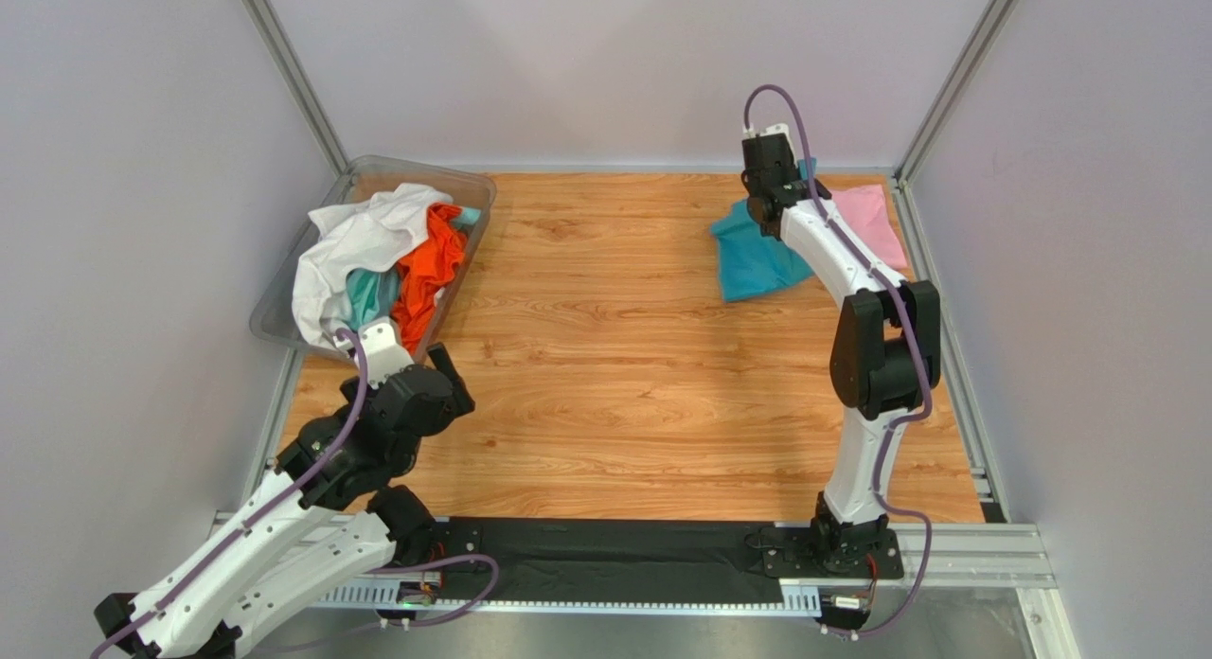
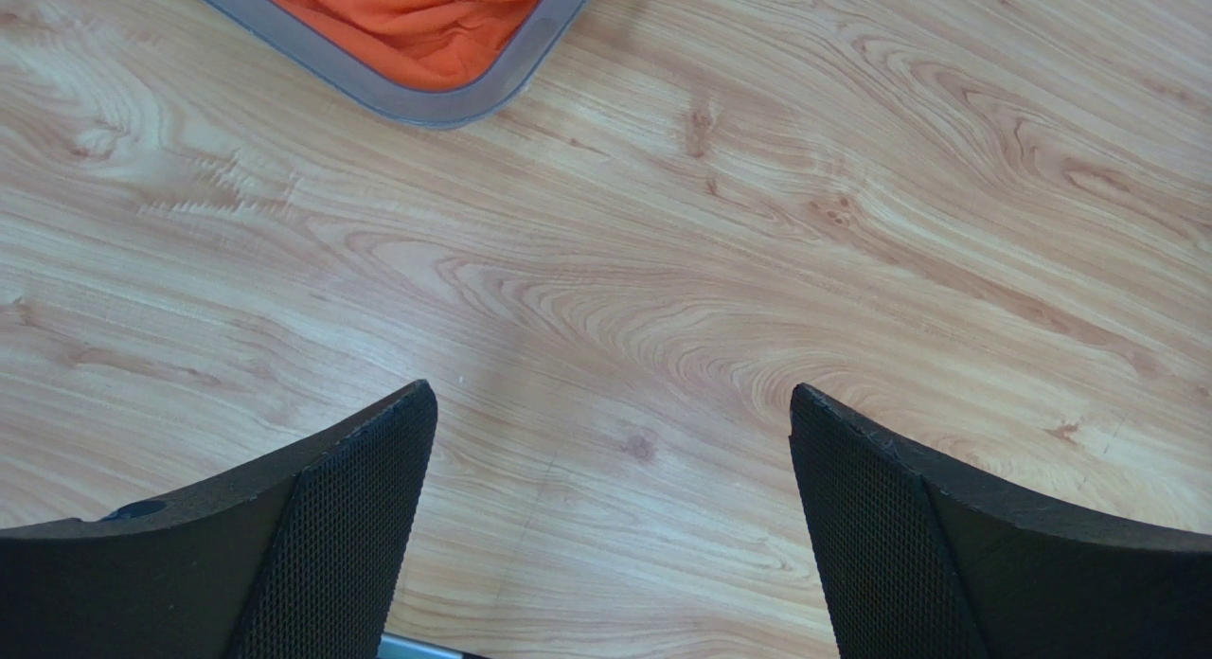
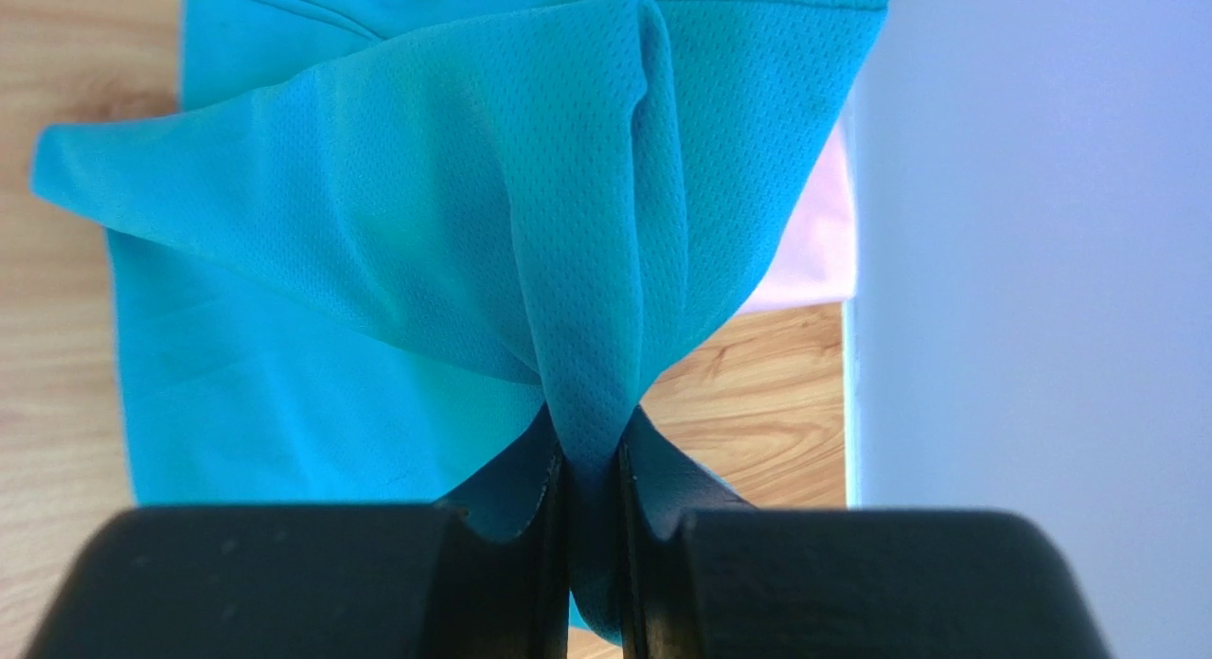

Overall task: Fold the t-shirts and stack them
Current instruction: Neatly place the folded tshirt to the corner

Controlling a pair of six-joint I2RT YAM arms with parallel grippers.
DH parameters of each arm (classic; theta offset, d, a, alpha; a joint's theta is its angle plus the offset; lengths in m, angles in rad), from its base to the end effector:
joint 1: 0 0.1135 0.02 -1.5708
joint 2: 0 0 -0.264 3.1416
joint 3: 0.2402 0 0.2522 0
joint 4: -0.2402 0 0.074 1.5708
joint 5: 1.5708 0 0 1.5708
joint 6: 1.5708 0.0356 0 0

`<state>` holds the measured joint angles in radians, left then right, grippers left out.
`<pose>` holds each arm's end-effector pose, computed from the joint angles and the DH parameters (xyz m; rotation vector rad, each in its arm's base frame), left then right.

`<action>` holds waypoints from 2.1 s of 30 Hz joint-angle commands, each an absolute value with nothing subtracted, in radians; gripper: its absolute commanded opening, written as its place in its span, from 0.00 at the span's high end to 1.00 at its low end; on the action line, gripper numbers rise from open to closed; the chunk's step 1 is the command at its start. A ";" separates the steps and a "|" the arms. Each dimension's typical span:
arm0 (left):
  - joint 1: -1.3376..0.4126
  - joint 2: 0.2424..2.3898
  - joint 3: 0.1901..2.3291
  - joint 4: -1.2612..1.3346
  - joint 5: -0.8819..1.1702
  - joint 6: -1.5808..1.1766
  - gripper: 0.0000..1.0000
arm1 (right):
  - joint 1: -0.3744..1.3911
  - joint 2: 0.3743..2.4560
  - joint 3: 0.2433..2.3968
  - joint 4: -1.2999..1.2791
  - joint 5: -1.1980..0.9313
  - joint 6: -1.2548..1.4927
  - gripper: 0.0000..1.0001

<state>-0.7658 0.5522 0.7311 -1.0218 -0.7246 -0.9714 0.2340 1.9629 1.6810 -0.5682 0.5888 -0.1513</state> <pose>0.0831 -0.0472 0.2795 -0.5278 2.1003 -0.0986 0.4338 0.0831 0.2691 -0.1841 2.3293 -0.6671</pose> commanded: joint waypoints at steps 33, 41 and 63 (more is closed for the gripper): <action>-0.767 0.531 0.733 -1.026 -0.776 -0.994 0.00 | 0.101 1.986 1.988 -0.600 0.508 -0.236 1.00; -0.767 0.532 0.736 -1.023 -0.782 -1.000 0.00 | 0.038 2.063 2.040 -0.618 0.466 -0.213 1.00; -0.767 0.643 0.778 -1.060 -0.787 -1.029 0.00 | -0.136 2.336 2.227 -0.617 0.373 -0.132 0.70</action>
